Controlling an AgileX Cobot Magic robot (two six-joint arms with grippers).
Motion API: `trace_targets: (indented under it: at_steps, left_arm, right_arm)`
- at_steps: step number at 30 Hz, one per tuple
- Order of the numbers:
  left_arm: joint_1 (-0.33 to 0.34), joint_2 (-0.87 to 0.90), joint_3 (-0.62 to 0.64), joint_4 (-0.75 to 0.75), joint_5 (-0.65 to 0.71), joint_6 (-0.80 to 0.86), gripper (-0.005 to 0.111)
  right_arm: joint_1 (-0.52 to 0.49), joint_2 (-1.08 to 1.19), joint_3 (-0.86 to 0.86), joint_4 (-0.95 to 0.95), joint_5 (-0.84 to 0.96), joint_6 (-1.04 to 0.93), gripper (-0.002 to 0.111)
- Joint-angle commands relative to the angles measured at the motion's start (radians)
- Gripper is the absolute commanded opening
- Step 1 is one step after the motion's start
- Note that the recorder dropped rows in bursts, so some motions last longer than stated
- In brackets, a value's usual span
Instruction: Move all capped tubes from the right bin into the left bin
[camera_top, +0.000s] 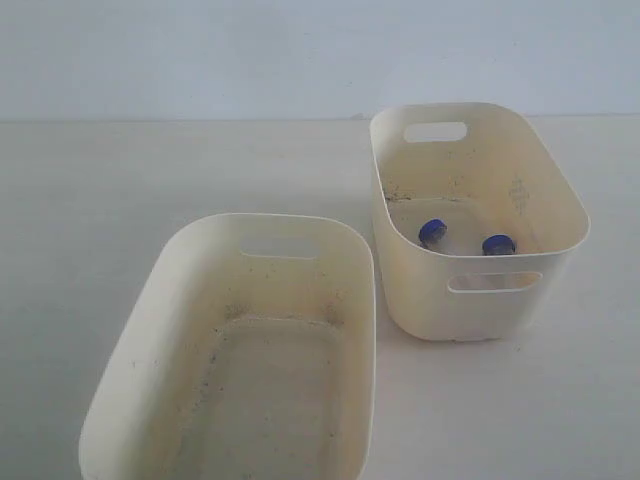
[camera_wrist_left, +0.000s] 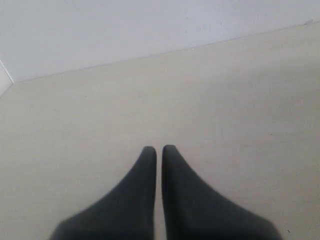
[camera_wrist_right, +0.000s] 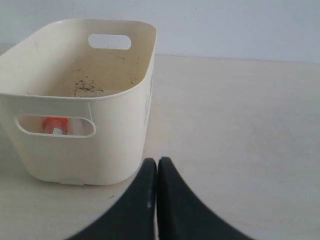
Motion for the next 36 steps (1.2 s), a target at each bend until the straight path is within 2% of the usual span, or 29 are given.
trace_targets:
  at_steps: [1,22,29,34,36]
  left_arm:
    - [-0.001,0.0,-0.004,-0.003,-0.003,-0.01,0.004]
    - [-0.001,0.0,-0.004,-0.003,-0.003,-0.01,0.004]
    - [-0.001,0.0,-0.004,-0.003,-0.003,-0.01,0.004]
    - [-0.001,0.0,-0.004,-0.003,-0.003,-0.01,0.004]
    - [-0.001,0.0,-0.004,-0.003,-0.003,-0.01,0.004]
  right_arm:
    - [-0.003,-0.004,-0.001,-0.007,-0.001,0.001,0.0]
    - [-0.003,-0.004,-0.001,-0.007,-0.044,0.008,0.0]
    - [-0.003,-0.004,-0.001,-0.007,-0.392,0.008,0.0]
    - [-0.003,-0.004,-0.001,-0.013,-0.489,-0.003,0.0]
    - [-0.003,-0.004,-0.001,-0.007,-0.624,0.041,0.0]
